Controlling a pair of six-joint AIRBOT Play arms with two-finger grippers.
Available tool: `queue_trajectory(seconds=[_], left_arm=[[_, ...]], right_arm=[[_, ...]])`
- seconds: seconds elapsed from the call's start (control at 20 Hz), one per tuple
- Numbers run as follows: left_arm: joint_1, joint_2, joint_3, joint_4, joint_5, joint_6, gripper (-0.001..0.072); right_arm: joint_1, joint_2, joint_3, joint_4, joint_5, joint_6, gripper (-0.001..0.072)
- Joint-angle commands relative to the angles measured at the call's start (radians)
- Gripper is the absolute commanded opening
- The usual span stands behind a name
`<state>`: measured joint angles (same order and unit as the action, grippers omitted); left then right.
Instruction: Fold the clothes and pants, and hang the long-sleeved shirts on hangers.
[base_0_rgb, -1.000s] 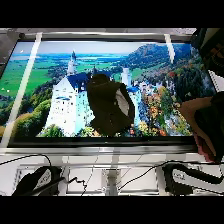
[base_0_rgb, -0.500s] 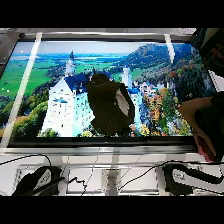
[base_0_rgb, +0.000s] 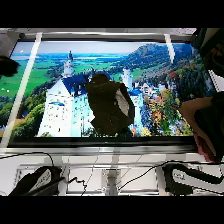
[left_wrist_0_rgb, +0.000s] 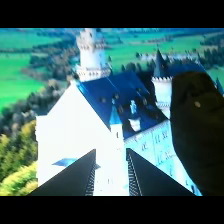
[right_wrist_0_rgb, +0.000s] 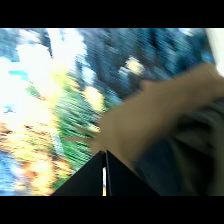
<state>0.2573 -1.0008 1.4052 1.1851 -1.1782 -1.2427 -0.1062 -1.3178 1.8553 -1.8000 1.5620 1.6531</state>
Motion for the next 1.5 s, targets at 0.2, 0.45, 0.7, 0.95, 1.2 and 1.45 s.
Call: queue_trajectory(seconds=[0.2,0.45,0.7,0.95,1.2,1.45], left_arm=[[-0.002,-0.049,-0.234,-0.169,-0.011,0.026,0.0436],[-0.123,-0.065,-0.246,-0.169,0.066,0.092,0.0436],[-0.337,-0.151,-0.245,-0.168,0.319,0.126,0.0437],[-0.467,-0.233,-0.246,-0.168,0.378,0.125,0.0437],[-0.484,-0.238,-0.246,-0.169,0.378,0.124,0.0436],[-0.484,-0.238,-0.246,-0.169,0.378,0.124,0.0436]], right_arm=[[0.003,0.007,-0.208,0.591,-0.014,-0.184,0.0053],[0.053,0.077,-0.66,0.754,-0.085,-0.364,0.0052],[0.087,0.292,-1.07,0.929,-0.245,-0.396,0.0057],[0.25,0.356,-1.25,1.088,-0.451,-0.381,0.063],[0.433,0.284,-1.256,1.07,-0.752,-0.214,0.0621],[0.437,0.151,-1.255,1.068,-0.779,-0.188,0.062]])
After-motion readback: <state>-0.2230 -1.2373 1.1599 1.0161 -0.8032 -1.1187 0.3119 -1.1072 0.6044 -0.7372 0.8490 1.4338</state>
